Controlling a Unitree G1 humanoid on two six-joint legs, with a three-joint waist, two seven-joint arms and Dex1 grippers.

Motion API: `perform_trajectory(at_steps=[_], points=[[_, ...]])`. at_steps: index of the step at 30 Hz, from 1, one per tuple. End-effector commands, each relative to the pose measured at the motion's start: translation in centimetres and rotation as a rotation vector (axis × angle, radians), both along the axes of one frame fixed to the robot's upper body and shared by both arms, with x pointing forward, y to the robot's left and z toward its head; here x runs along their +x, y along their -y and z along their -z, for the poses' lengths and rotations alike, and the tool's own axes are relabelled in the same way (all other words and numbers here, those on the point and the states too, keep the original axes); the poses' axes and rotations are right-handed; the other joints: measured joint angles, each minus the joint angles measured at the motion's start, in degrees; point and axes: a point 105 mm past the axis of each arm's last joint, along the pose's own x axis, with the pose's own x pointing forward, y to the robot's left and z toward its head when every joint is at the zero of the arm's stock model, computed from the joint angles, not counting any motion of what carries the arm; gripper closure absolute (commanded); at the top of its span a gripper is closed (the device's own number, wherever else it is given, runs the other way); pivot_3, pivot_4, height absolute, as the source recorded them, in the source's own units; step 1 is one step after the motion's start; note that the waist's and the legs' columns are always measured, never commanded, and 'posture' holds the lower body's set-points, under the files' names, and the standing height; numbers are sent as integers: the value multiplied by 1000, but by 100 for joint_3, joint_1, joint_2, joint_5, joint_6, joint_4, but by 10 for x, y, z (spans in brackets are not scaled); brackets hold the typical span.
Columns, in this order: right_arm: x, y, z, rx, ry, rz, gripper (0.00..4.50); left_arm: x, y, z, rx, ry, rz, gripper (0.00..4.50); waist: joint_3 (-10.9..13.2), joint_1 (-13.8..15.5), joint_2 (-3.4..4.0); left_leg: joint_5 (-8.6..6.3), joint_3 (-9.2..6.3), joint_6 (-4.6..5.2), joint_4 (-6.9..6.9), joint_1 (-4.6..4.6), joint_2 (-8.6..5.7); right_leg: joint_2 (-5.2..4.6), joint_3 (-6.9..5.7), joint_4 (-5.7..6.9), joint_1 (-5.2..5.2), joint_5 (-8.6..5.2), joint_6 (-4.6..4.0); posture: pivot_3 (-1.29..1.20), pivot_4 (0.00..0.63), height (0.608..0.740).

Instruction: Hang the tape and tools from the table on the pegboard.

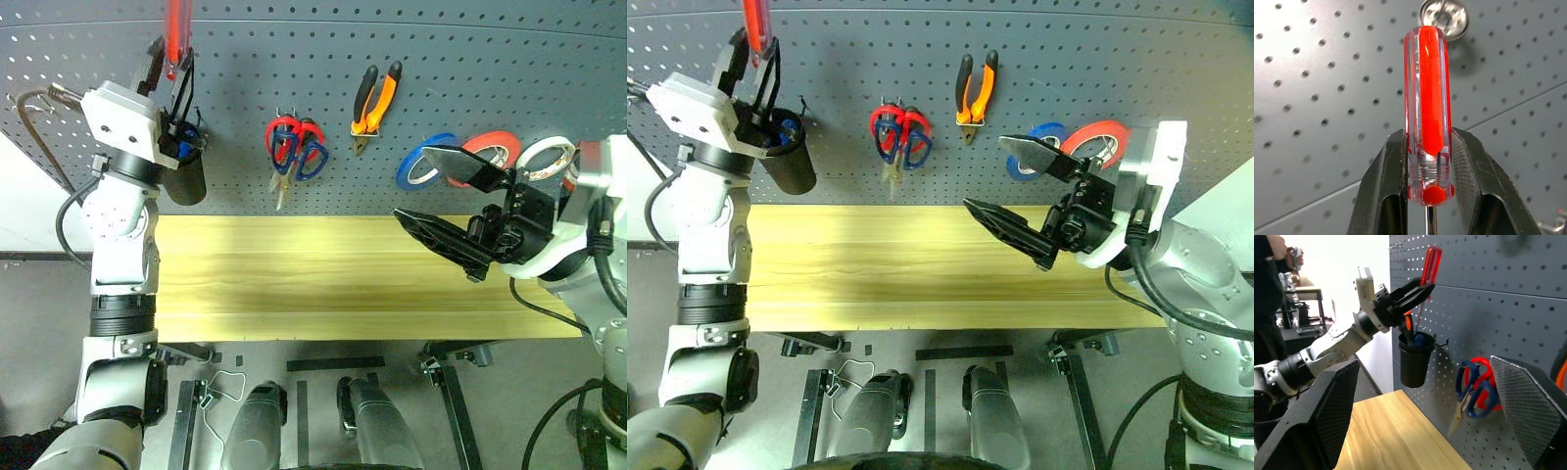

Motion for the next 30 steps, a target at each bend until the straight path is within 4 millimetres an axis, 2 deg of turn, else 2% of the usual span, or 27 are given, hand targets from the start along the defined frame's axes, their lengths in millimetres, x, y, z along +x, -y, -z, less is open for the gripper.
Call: perform_trajectory(at_steps=[1,5,10,17,24,27,28,30], points=[[-7,0,-5,-11,16,-5,0,-18,-18,-13,-38,125,-115,3645,10,-8,2,0,0,1,0,0,0,0,2,0,0,0,0,35,287,740],[-6,3,-8,-25,4,-7,0,-19,-32,-2,-69,110,-177,3645,33,-10,5,-1,0,1,0,1,0,-2,4,-1,2,0,0,8,306,740],[-7,3,-10,-43,-9,-18,0,-17,-33,11,-86,84,-189,3645,69,-83,8,-3,-1,6,0,1,1,-5,5,-7,5,0,0,-9,316,740],[-8,3,-13,-54,-11,-24,0,-13,-37,15,-120,71,-216,3645,110,-246,23,-5,-4,8,-1,-1,2,-6,3,-11,7,0,0,-23,323,740],[-8,4,-13,-59,-12,-18,0,-12,-41,13,-172,90,-230,1236,160,-300,21,-5,-4,9,-3,-1,3,-6,3,-14,7,0,0,-28,319,740],[-8,5,-12,-60,-13,-12,0,-9,-35,10,-136,92,-214,264,161,-294,21,-5,-4,10,-4,-1,2,-6,3,-15,7,0,0,-25,312,740],[-7,5,-11,-60,-12,-10,0,-8,-30,9,-120,92,-196,54,161,-291,21,-6,-4,10,-4,-1,2,-6,3,-16,7,0,0,-19,304,740],[-5,4,-7,-58,-11,-6,0,-7,-22,4,-110,94,-157,54,161,-287,21,-6,-4,9,-4,-1,2,-6,3,-16,7,0,0,-7,280,740]])
